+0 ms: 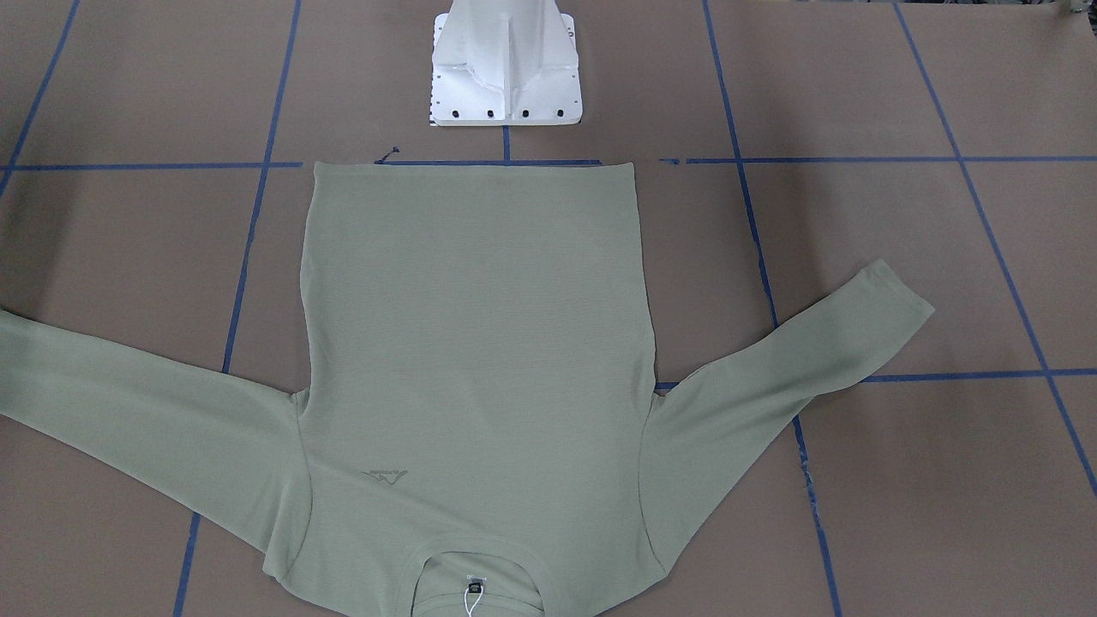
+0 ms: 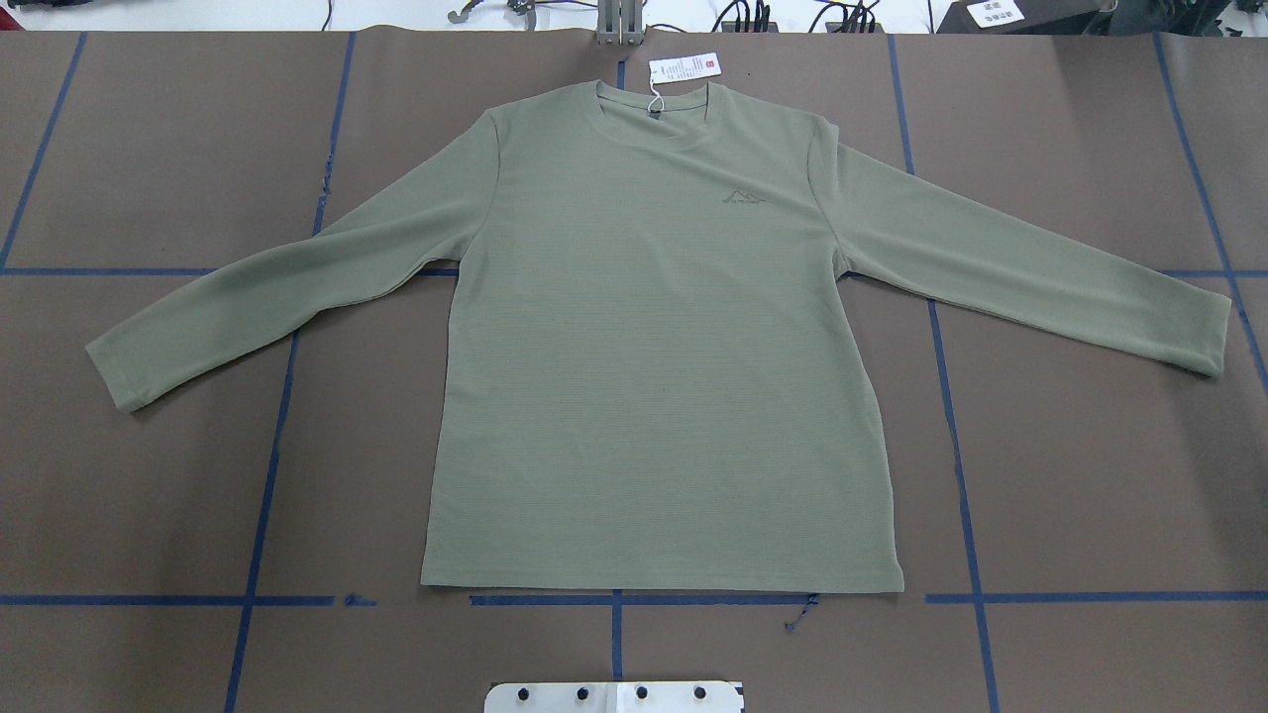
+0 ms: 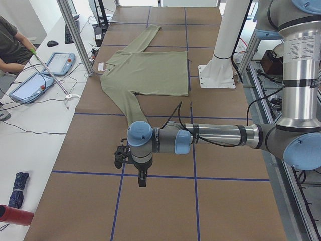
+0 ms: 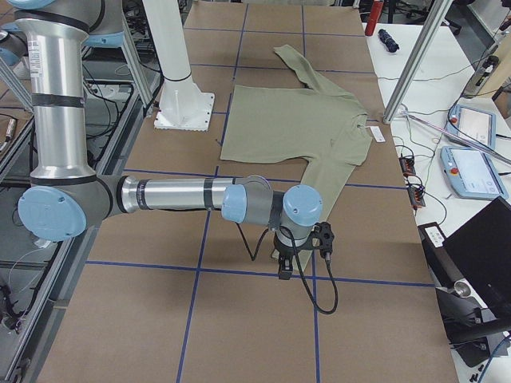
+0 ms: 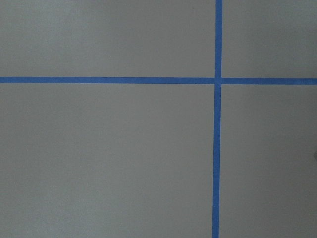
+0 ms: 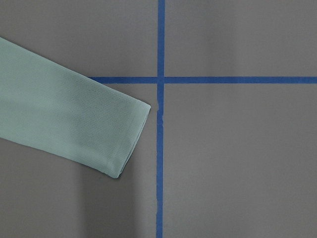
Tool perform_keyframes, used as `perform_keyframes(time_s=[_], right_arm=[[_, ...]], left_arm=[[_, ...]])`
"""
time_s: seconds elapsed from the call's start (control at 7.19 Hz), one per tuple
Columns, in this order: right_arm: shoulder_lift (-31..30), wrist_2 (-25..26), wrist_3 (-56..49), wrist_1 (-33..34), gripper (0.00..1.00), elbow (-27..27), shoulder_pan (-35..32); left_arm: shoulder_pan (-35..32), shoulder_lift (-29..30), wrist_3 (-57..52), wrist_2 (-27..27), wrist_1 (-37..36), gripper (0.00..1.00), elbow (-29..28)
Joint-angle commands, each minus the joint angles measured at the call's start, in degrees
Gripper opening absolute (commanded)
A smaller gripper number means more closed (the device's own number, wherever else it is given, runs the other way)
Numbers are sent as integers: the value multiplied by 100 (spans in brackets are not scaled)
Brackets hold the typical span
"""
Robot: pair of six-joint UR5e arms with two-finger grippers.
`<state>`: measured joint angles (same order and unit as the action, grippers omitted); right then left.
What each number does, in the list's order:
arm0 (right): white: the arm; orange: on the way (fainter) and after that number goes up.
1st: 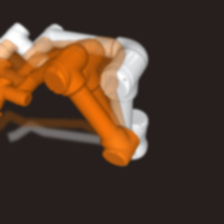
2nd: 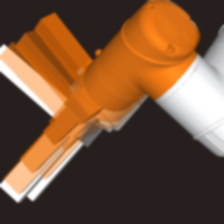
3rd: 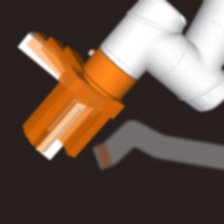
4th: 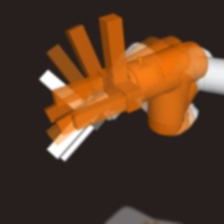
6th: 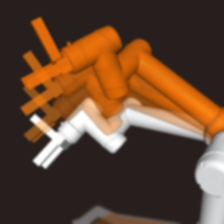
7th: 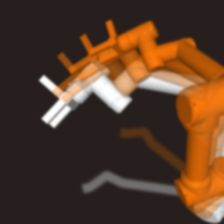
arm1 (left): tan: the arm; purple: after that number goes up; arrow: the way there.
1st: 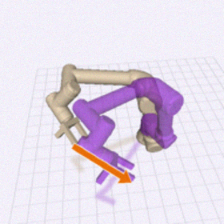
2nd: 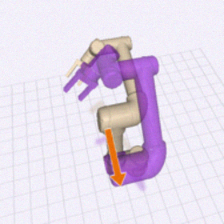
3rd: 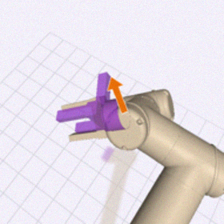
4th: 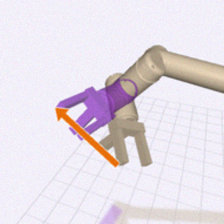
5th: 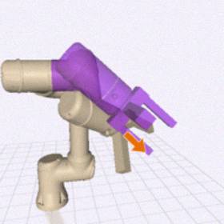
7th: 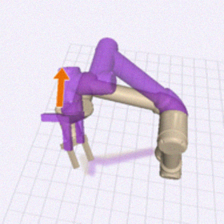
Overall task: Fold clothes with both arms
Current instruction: 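Move the right gripper to the cuff of the sleeve nearest it and grasp it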
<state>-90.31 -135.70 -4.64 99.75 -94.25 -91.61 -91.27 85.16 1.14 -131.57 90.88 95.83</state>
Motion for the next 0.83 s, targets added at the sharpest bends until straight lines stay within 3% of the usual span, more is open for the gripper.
perform_keyframes(time_s=[0.0, 0.28, 0.42, 0.7], right_arm=[[14, 87, 16, -17, 100, -14, 3], [14, 44, 25, -113, 100, 21, 38], [57, 44, 34, -471, 100, 160, 125], [75, 88, 864, -1254, 100, 205, 371]], left_arm=[[-5, 0, 0, 0, 0, 100, 23], [-5, 227, 0, 26, 0, 100, 180], [21, 429, 0, 18, 70, 100, 173], [230, 527, 61, 9, 1153, 100, 225]])
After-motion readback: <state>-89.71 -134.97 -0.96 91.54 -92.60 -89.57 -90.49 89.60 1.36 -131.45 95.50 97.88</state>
